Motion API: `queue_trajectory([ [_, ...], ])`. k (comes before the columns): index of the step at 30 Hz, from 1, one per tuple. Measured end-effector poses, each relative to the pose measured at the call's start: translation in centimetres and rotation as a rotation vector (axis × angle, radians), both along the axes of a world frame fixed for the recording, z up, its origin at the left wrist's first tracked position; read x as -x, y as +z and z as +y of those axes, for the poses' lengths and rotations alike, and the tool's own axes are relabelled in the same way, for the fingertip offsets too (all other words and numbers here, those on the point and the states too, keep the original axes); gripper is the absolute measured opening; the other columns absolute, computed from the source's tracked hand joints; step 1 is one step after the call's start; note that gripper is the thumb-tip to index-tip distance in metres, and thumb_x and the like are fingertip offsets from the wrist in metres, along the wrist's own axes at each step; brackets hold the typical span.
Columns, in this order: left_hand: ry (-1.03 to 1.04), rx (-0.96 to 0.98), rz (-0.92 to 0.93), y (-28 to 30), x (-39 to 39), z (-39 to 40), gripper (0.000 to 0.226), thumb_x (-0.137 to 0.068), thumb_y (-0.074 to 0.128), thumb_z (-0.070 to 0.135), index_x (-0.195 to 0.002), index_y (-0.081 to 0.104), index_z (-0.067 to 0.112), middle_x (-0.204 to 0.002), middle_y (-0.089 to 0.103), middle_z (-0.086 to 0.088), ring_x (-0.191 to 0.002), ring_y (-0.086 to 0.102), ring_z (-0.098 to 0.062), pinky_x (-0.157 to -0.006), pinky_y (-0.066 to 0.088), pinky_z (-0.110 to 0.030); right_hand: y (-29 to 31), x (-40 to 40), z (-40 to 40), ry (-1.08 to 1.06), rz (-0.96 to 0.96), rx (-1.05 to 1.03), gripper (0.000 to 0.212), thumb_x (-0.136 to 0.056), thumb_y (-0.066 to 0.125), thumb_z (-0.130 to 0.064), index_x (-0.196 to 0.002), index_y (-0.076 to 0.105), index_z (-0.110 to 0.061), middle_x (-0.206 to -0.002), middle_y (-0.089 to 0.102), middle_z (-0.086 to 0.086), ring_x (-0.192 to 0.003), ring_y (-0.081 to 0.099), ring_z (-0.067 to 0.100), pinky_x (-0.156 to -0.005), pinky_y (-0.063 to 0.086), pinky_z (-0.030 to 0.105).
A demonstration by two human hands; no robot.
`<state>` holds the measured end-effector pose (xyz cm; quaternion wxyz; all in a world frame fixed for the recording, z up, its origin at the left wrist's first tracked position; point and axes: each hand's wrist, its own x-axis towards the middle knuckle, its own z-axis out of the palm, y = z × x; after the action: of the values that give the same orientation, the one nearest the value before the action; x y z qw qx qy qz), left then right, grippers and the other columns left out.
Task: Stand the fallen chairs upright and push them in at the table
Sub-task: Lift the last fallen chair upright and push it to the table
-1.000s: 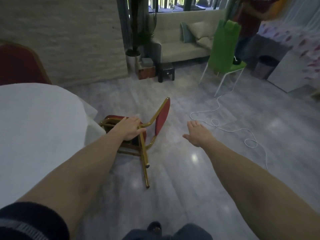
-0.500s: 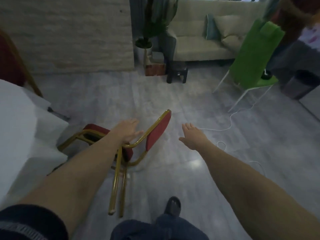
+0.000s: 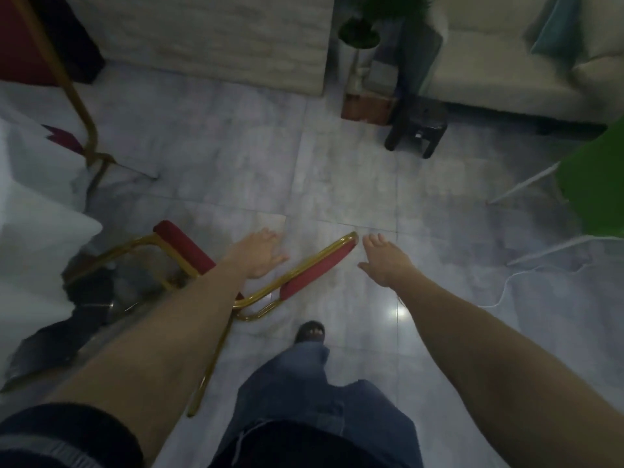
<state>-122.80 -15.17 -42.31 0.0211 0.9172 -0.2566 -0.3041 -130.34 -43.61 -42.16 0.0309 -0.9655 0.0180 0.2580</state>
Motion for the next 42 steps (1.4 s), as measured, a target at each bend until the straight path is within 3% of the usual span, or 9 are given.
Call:
queue_trajectory([
  [5, 0.115, -0.036, 0.061, -3.6, -2.2, -2.6, 0.068, -0.098, 0.028, 0.053, -0.150, 0.021, 0.010, -0.159, 0.022, -0.008, -0.146, 0.020, -0.023, -0.119, 0.019, -0.040, -3.7, -6.3, -4.6, 0.130, 0.115, 0.004, 0.071, -0.100, 0.041, -0.038, -0.153, 0.007, -0.004, -0.161, 0.010, 0.014, -0.149, 0.008, 0.029, -0.120, 0.014, 0.039],
  [9, 0.227, -0.040, 0.055, -7.8, -2.4, -4.3, 0.082, -0.088, 0.013, 0.065, -0.144, 0.035, 0.009, -0.152, 0.035, -0.012, -0.139, 0.032, -0.028, -0.113, 0.028, -0.045, -8.1, -10.7, -7.6, 0.300, 0.155, 0.035, 0.071, -0.101, 0.040, -0.038, -0.153, 0.004, -0.004, -0.162, 0.006, 0.013, -0.150, 0.006, 0.029, -0.120, 0.013, 0.038],
  [13, 0.330, 0.001, 0.027, -14.8, -1.4, -7.0, 0.053, -0.100, 0.035, 0.031, -0.147, 0.028, 0.008, -0.151, 0.034, -0.013, -0.137, 0.036, -0.031, -0.114, 0.027, -0.043, -15.1, -13.7, -9.5, 0.490, 0.158, 0.059, 0.068, -0.103, 0.034, -0.034, -0.154, -0.002, -0.006, -0.163, -0.002, 0.011, -0.150, -0.001, 0.026, -0.122, 0.007, 0.037],
  [19, 0.412, -0.004, 0.037, -26.1, 0.6, -10.4, 0.058, -0.102, 0.033, 0.037, -0.152, 0.019, 0.011, -0.160, 0.019, -0.007, -0.148, 0.016, -0.024, -0.121, 0.015, -0.038, -26.6, -13.7, -11.1, 0.628, 0.140, 0.052, 0.064, -0.104, 0.025, -0.030, -0.152, -0.009, -0.007, -0.162, -0.008, 0.010, -0.150, -0.006, 0.025, -0.122, 0.003, 0.039],
  [24, 0.472, 0.012, -0.067, -32.3, 2.6, -10.8, 0.057, -0.100, 0.038, 0.034, -0.152, 0.020, 0.016, -0.156, 0.028, -0.005, -0.143, 0.026, -0.026, -0.118, 0.022, -0.040, -33.1, -14.0, -12.1, 0.662, 0.008, 0.006, 0.060, -0.104, 0.024, -0.022, -0.153, -0.008, -0.010, -0.163, -0.005, 0.008, -0.150, -0.005, 0.025, -0.122, 0.008, 0.042],
  [29, 0.570, -0.007, -0.251, -33.2, 1.5, -11.6, 0.044, -0.092, 0.057, 0.023, -0.134, 0.048, 0.018, -0.121, 0.055, -0.006, -0.113, 0.052, -0.029, -0.094, 0.046, -0.043, -35.1, -14.2, -12.5, 0.604, -0.102, -0.113, 0.057, -0.105, 0.028, -0.023, -0.155, 0.002, -0.018, -0.163, 0.004, -0.001, -0.150, 0.003, 0.020, -0.120, 0.019, 0.039],
  [36, 0.540, -0.069, -0.194, -31.7, 0.4, -10.7, 0.031, -0.089, 0.062, 0.024, -0.117, 0.057, 0.013, -0.112, 0.052, -0.005, -0.109, 0.054, -0.027, -0.084, 0.050, -0.044, -33.5, -14.3, -12.3, 0.509, -0.121, -0.195, 0.058, -0.101, 0.042, -0.027, -0.153, 0.018, -0.020, -0.157, 0.030, 0.000, -0.145, 0.026, 0.022, -0.115, 0.032, 0.040],
  [39, 0.573, -0.045, -0.163, -29.1, 1.5, -9.3, 0.035, -0.088, 0.063, 0.026, -0.120, 0.055, 0.018, -0.115, 0.051, -0.002, -0.113, 0.053, -0.025, -0.083, 0.051, -0.046, -31.2, -14.4, -13.2, 0.392, -0.122, -0.257, 0.056, -0.097, 0.053, -0.030, -0.148, 0.030, -0.020, -0.142, 0.047, 0.002, -0.129, 0.047, 0.024, -0.102, 0.045, 0.040],
  [42, 0.616, -0.040, -0.168, -25.6, 2.4, -8.1, 0.036, -0.086, 0.065, 0.026, -0.121, 0.056, 0.021, -0.115, 0.051, 0.000, -0.114, 0.052, -0.023, -0.084, 0.050, -0.045, -27.8, -15.4, -13.3, 0.355, -0.100, -0.296, 0.029, -0.094, 0.057, -0.035, -0.117, 0.053, -0.018, -0.109, 0.062, 0.003, -0.100, 0.062, 0.026, -0.081, 0.052, 0.039],
])
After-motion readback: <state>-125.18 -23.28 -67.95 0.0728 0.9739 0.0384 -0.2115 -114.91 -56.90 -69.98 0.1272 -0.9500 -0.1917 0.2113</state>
